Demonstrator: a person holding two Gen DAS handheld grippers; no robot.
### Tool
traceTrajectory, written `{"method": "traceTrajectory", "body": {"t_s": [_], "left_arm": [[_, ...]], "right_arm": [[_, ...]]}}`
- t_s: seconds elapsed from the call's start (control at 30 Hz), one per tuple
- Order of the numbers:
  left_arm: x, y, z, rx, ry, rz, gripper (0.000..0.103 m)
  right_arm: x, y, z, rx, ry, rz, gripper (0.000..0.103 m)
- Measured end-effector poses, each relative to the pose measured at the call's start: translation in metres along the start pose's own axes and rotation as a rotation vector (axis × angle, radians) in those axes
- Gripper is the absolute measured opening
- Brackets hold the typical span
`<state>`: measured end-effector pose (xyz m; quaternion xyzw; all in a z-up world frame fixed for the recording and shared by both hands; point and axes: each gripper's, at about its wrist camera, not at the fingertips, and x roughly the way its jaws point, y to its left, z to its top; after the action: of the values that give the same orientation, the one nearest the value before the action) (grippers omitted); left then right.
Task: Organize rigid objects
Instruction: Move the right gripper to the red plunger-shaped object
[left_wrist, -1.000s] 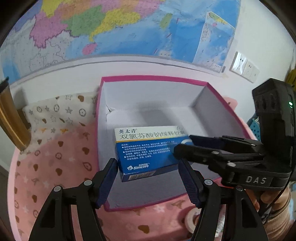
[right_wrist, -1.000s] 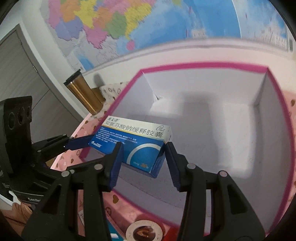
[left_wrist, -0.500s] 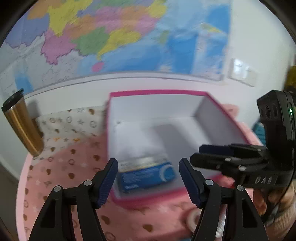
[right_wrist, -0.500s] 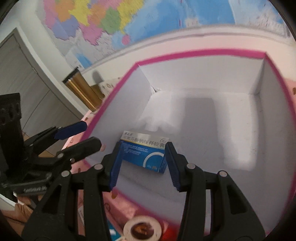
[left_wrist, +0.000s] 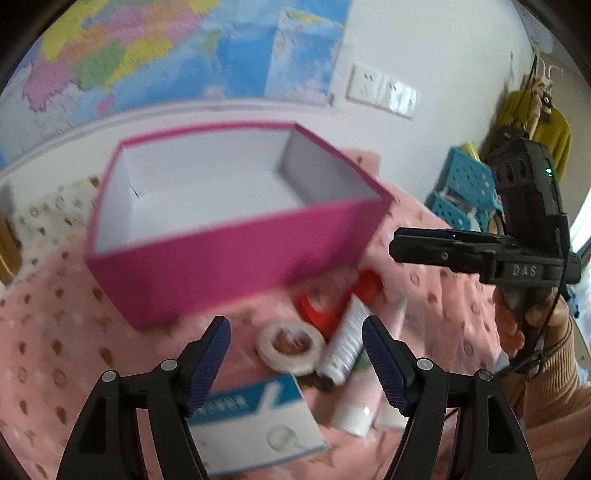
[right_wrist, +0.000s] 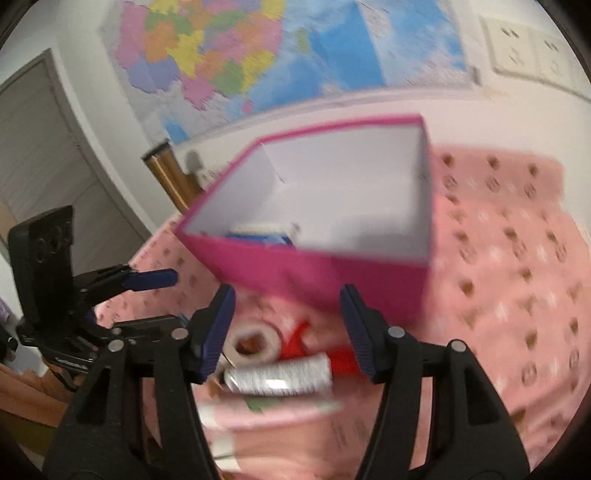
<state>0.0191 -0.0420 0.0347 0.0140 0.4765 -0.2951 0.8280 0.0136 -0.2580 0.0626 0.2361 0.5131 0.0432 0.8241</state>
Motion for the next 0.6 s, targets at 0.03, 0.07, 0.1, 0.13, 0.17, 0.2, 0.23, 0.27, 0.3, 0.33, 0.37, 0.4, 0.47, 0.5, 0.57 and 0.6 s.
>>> {"method": "traceTrajectory", "body": {"t_s": [0.03,0.07,0.1,0.13,0.17,0.2,0.23,0.27,0.3,0.33,0.37,0.4,0.47,0.5,0.57,0.6], "left_arm": [[0.004,-0.003,-0.005,0.004,0.019,-0.007,0.075],[0.007,-0.005,-0.009,0.007,0.035,-0.015,0.075],[0.009,-0.007,-0.013,0.008,0.048,-0.027,0.075],[0.011,-0.009,-0.015,0.010,0.060,-0.035,0.075],[0.014,-0.011,-0.017,0.011,0.070,-0.036,0.075],[0.017,-0.012,-0.020,0.013,0.081,-0.037,0.075],[0.019,-0.012,-0.021,0.013,0.088,-0.037,0.075],[0.022,-0.013,-0.022,0.012,0.096,-0.036,0.075],[0.023,-0.014,-0.024,0.012,0.099,-0.036,0.075],[0.025,-0.014,-0.025,0.010,0.106,-0.040,0.075],[0.026,-0.014,-0.025,0.007,0.110,-0.039,0.075],[0.027,-0.014,-0.026,0.007,0.113,-0.038,0.075],[0.028,-0.014,-0.028,0.005,0.116,-0.037,0.075],[0.027,-0.013,-0.029,0.002,0.117,-0.036,0.075],[0.026,-0.014,-0.031,0.004,0.114,-0.035,0.075],[0.025,-0.014,-0.032,0.006,0.114,-0.028,0.075]], "right_arm": [[0.000,-0.006,-0.008,0.025,0.011,-0.005,0.061],[0.000,-0.012,-0.016,0.046,0.021,-0.008,0.061],[0.000,-0.016,-0.021,0.062,0.030,-0.008,0.061],[0.001,-0.019,-0.025,0.074,0.036,-0.010,0.061],[0.001,-0.021,-0.029,0.082,0.041,-0.013,0.061],[0.002,-0.025,-0.035,0.094,0.048,-0.023,0.061],[0.004,-0.028,-0.037,0.104,0.054,-0.032,0.061],[0.005,-0.030,-0.040,0.115,0.060,-0.036,0.061],[0.006,-0.030,-0.042,0.120,0.062,-0.035,0.061],[0.006,-0.030,-0.044,0.122,0.063,-0.034,0.061],[0.005,-0.029,-0.046,0.120,0.063,-0.032,0.061],[0.006,-0.026,-0.047,0.113,0.063,-0.028,0.061],[0.007,-0.021,-0.048,0.102,0.067,-0.031,0.061],[0.007,-0.019,-0.049,0.094,0.070,-0.033,0.061],[0.009,-0.017,-0.052,0.089,0.073,-0.033,0.061],[0.010,-0.017,-0.052,0.093,0.077,-0.031,0.061]]}}
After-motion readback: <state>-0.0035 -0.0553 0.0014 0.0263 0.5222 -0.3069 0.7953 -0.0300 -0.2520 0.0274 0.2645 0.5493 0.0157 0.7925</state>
